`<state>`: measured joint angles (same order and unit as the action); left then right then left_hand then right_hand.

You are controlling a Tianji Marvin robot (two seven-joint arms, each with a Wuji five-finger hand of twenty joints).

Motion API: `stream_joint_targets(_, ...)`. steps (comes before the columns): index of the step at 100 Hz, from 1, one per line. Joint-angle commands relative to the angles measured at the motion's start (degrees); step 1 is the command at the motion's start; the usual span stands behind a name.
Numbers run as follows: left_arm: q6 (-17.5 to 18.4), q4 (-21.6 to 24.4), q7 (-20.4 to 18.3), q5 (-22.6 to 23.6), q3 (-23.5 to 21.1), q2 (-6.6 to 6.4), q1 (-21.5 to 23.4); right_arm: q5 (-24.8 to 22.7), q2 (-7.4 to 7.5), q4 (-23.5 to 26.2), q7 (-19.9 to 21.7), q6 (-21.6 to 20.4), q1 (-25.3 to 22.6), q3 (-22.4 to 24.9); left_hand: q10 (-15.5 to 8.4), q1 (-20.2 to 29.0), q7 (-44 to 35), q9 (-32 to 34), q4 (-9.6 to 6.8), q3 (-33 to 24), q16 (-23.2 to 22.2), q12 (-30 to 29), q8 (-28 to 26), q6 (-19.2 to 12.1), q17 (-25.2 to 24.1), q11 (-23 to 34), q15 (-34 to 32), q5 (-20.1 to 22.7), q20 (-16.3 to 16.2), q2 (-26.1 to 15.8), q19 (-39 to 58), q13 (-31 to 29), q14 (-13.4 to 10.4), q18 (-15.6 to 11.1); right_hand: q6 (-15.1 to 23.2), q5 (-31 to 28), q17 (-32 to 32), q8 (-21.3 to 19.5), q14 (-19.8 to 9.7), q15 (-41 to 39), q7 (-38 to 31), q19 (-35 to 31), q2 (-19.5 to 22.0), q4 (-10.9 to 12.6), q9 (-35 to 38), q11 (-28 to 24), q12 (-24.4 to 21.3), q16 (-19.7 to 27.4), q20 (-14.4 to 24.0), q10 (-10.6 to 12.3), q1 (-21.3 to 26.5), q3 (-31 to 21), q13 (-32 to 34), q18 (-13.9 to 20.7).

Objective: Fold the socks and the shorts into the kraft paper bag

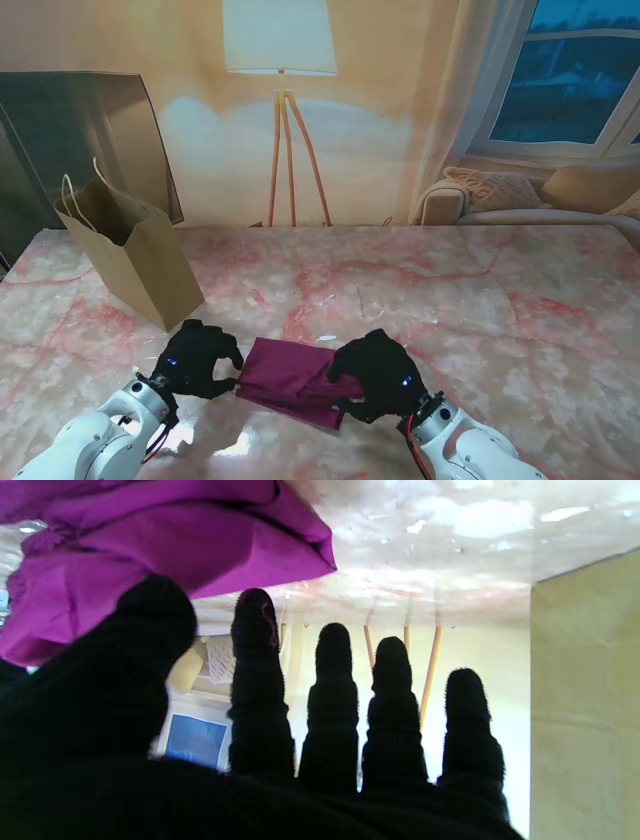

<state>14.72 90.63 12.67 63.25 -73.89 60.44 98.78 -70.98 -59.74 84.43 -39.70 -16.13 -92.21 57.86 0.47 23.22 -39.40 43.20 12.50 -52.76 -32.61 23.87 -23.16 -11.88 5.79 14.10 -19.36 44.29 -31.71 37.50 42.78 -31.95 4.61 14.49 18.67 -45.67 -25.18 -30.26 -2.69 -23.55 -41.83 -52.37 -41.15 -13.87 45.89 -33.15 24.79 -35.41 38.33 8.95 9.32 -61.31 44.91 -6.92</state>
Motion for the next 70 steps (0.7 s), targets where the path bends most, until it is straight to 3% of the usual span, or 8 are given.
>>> stream_joint_targets(1, -0.7, 1.6, 0.5, -0.6, -0.7, 0.14, 0.7, -0.5, -0.13, 1.5, -0.6, -0.5, -1.4, 0.3, 1.3, -1.3, 0.8, -2.6, -0.65, 1.7, 0.5, -0.6, 0.1, -0.3, -1.1, -1.0, 1.7, 0.0, 0.2, -2.2, -1.1, 1.7, 0.6, -0.2, 1.3, -2.2, 0.4, -1.6, 0.8, 2.0, -1.9, 1.0, 1.5, 3.4, 0.8, 0.8, -0.5, 1.2, 0.0, -0.6, -1.9, 1.3, 0.8, -1.4)
stream_joint_targets(9, -1.5, 2.8, 0.4, -0.7, -1.6, 0.3, 1.1, -0.5, -0.25, 2.7, -0.9, -1.0, -2.7, 1.3, 1.4, -1.6, 0.8, -2.7, -0.64, 4.9, 0.6, -0.7, 0.5, -0.3, -1.4, -1.2, 1.9, -0.1, 0.1, -6.1, -1.9, 2.0, 0.7, -0.2, 1.7, -3.5, 0.2, -2.2, 0.7, 2.0, -2.8, 0.9, 1.4, 3.4, 1.4, 0.9, -0.5, 1.1, 0.2, -0.6, -2.0, 1.6, 1.4, -1.5)
stream_joint_targets(25, -3.7, 3.6, 0.7, -2.1, -1.6, 0.77, 0.6, 0.0, -0.62, 4.5, -1.9, -1.6, -5.0, 2.8, 1.8, -1.3, 0.9, -2.8, -2.7, 10.7, 0.8, -0.7, 0.6, 0.1, -1.6, -1.4, 2.3, 0.0, 0.0, -12.6, -3.0, 2.1, 0.7, 0.0, 2.8, -5.5, -0.5, -2.2, 0.9, 1.7, -5.1, 0.6, 1.2, -0.3, 2.8, 0.9, -0.4, 0.6, 0.5, -0.7, -1.4, 2.6, 2.7, -1.7)
stream_joint_targets(35, -7.3, 3.4, 1.0, -3.1, 0.1, 1.12, -0.9, 1.0, -1.05, 5.5, -2.5, -1.9, -6.2, 3.7, 1.8, 4.1, -0.2, -1.9, -3.07, 13.3, 0.6, -0.5, 1.3, -0.9, -1.0, -1.2, 1.9, 0.3, -0.5, -15.7, -2.8, 0.8, 0.4, -0.2, 3.1, -6.3, -1.1, -1.7, 1.2, 1.5, -6.1, 0.1, 3.1, -0.9, 3.4, 0.9, -0.3, 0.3, 0.7, -0.9, -1.2, 4.1, 3.3, -1.8)
stream_joint_targets(50, -13.3, 2.7, -0.8, -3.6, 4.1, 1.28, -4.3, 0.8, -1.08, 6.5, -2.2, -1.4, -7.3, 4.9, 1.6, 9.1, 0.5, -1.4, -2.56, 11.5, 0.7, -0.4, 2.9, 0.3, -0.2, -1.0, 1.6, -2.0, -0.7, -13.5, -2.1, -0.1, 0.2, -0.3, 2.6, -4.7, -1.0, -0.7, 0.8, 1.9, -5.0, 0.1, 4.2, 0.0, 2.8, 1.2, -0.3, 0.3, 0.7, -0.7, -1.1, 4.7, 2.7, -1.9)
stream_joint_targets(59, -15.7, 2.1, -2.7, -5.4, 6.7, 1.44, -6.3, 1.3, -1.2, 6.5, -1.8, -1.4, -7.7, 5.5, 1.8, 6.5, 4.0, -1.9, -2.72, 7.3, 1.5, -0.6, 2.9, 2.8, -0.4, -1.1, 2.2, -3.9, 0.0, -12.9, -2.2, 0.0, 0.0, -0.4, 2.2, -4.2, -0.8, -0.4, 0.7, 2.0, -4.4, 0.1, 4.3, 0.7, 2.6, 1.3, -0.3, 0.4, 0.7, -0.8, -0.9, 4.8, 2.4, -1.9)
stream_joint_targets(64, -16.6, 1.5, -3.5, -6.4, 8.3, 1.53, -7.4, 1.4, -1.21, 6.3, -1.6, -1.4, -7.8, 5.7, 2.0, 2.7, 8.5, -2.4, -5.73, 3.9, 2.1, -0.7, 3.1, 6.0, -0.4, -1.3, 2.5, -6.0, 0.2, -13.9, -2.2, 0.2, -0.1, -0.4, 2.1, -4.1, -0.8, -0.3, 0.7, 2.0, -4.2, 0.1, 4.5, 1.0, 2.6, 1.4, -0.3, 0.3, 0.8, -0.8, -1.0, 4.8, 2.4, -1.8)
stream_joint_targets(70, -17.9, 0.9, -5.0, -6.9, 10.3, 1.47, -8.8, 1.8, -1.31, 6.1, -1.2, -1.4, -7.9, 6.0, 1.8, 2.0, 13.1, -3.2, -5.85, 4.7, 3.1, -1.1, 4.3, 8.6, -0.3, -1.9, 3.5, -9.0, 0.4, -12.5, -2.2, 0.2, -0.3, -0.7, 1.8, -3.8, -0.8, -0.2, 0.7, 2.1, -3.8, 0.1, 4.7, 1.4, 2.3, 1.5, -0.3, 0.4, 0.8, -0.8, -1.0, 4.8, 2.2, -1.9)
